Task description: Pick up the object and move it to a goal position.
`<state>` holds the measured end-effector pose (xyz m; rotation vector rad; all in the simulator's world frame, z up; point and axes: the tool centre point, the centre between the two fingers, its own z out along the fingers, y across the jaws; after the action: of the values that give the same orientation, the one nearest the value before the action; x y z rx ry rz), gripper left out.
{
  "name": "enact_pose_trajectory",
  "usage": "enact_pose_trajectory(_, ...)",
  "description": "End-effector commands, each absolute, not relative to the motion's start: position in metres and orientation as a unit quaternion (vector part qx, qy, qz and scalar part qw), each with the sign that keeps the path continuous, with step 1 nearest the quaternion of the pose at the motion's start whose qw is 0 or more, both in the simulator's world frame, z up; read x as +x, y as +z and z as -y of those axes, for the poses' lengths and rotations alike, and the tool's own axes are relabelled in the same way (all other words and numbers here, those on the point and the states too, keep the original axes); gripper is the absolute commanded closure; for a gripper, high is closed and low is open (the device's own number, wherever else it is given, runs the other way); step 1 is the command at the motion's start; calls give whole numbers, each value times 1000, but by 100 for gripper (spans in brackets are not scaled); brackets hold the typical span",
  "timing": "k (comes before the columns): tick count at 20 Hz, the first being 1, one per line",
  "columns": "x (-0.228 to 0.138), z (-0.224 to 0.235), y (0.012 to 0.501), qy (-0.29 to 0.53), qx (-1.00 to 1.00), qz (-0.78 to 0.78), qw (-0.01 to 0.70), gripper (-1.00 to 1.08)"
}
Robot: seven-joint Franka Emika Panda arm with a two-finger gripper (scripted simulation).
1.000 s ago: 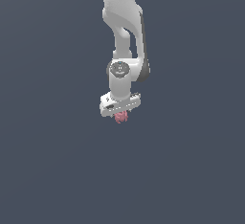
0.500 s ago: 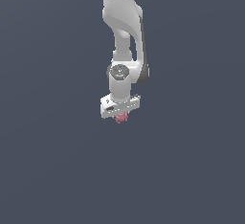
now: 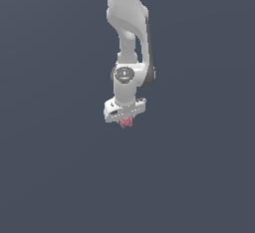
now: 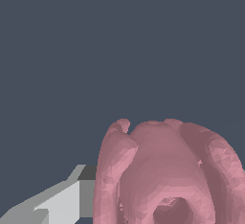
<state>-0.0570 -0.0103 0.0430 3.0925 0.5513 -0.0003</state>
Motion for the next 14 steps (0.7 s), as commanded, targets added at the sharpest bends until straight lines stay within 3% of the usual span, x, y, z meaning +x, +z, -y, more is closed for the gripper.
enact_pose_trajectory(1, -57, 12, 48, 0, 985, -175, 0, 108)
enact_pose_trajectory(14, -57, 33, 130, 0, 984, -176, 0, 108)
